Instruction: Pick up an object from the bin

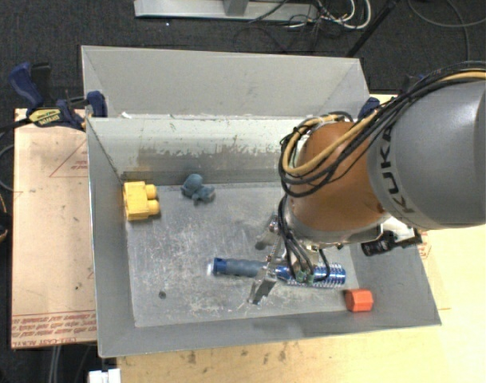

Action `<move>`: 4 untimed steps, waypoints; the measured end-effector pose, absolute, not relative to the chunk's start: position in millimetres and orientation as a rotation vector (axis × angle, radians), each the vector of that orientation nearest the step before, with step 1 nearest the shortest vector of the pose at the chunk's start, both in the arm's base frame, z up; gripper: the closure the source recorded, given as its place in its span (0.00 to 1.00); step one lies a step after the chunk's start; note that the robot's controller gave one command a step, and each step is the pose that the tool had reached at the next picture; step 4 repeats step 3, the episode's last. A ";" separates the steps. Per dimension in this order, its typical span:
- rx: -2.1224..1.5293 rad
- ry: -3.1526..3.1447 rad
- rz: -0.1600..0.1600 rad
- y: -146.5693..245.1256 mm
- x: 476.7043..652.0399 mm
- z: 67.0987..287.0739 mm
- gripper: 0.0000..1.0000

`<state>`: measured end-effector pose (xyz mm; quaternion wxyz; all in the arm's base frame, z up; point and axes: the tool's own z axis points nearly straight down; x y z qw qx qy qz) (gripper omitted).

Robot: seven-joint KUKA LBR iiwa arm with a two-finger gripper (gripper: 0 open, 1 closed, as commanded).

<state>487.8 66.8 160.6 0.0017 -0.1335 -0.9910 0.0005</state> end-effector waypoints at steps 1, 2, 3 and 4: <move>-0.658 -3.074 -0.004 9.7 511.6 78.5 0.00; -0.657 -3.079 -0.005 10.8 512.7 81.4 1.00; -0.735 -3.062 -0.003 1.9 513.3 218.8 1.00; -0.735 -3.062 -0.003 1.9 513.3 218.8 1.00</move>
Offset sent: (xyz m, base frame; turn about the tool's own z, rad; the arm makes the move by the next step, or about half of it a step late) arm 0.0225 -0.0565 -0.0814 0.1516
